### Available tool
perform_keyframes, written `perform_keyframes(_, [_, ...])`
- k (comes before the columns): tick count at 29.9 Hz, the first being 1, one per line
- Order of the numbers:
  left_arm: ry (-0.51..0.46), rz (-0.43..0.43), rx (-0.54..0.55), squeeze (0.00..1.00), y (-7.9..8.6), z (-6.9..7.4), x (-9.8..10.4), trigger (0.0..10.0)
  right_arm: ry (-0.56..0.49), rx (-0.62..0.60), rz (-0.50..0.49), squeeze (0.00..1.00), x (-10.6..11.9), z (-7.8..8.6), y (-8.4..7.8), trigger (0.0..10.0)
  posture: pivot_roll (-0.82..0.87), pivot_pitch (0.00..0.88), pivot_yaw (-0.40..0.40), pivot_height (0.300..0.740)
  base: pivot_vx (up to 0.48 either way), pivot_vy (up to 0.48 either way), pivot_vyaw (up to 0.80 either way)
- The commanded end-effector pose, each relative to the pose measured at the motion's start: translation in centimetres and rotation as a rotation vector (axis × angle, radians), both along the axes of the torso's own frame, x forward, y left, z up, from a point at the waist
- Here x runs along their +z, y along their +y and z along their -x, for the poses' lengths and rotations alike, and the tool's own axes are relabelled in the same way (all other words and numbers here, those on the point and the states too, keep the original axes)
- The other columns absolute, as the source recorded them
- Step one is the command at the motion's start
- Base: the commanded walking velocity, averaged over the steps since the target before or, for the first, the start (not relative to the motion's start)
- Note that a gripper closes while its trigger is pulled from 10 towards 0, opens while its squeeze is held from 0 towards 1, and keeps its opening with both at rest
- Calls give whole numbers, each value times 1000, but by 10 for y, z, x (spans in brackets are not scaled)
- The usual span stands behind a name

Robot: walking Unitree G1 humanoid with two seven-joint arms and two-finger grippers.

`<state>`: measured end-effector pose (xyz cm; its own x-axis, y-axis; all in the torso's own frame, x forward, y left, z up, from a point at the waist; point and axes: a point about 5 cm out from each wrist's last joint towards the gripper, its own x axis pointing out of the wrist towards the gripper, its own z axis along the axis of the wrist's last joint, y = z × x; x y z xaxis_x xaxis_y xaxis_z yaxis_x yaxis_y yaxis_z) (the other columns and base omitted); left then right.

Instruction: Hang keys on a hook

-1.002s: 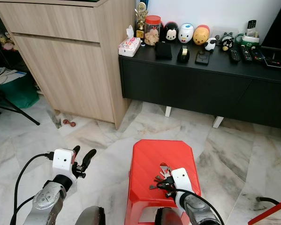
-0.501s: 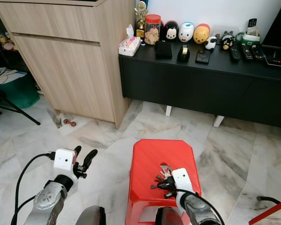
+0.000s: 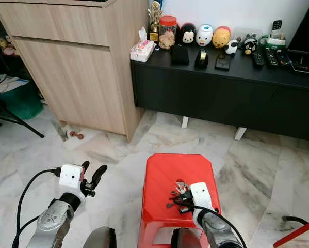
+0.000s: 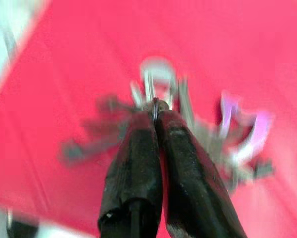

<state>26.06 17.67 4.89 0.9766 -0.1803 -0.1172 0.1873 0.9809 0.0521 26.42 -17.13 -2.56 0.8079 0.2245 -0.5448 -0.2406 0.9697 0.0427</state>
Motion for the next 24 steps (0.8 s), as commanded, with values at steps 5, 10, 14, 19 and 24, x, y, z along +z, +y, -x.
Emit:
perform_keyframes(5, [63, -22, 51, 0, 11, 8, -17, 10000, -274, -42, -99, 0, 30, -14, 3, 0, 167, 55, -39, 627, 0, 0, 0])
perform_keyframes(10, [99, -24, 102, 0, 17, 13, -28, 10000, -450, -102, -148, 0, 52, -13, 2, 3922, 163, 51, -45, 627, 0, 0, 0])
perform_keyframes(14, [124, -28, 143, 0, 21, 17, -36, 10000, -523, -79, -142, 0, 63, -12, 6, 10000, 155, 44, -52, 627, 0, 0, 0])
perform_keyframes(19, [194, -21, 189, 0, 29, 25, -53, 10000, -561, -126, -146, 0, 71, -15, 5, 10000, 151, 30, -61, 627, 0, 0, 0])
perform_keyframes(24, [189, -25, 197, 0, 32, 26, -55, 10000, -570, -116, -131, 0, 76, -15, 4, 10000, 157, 20, -66, 642, 0, 0, 0])
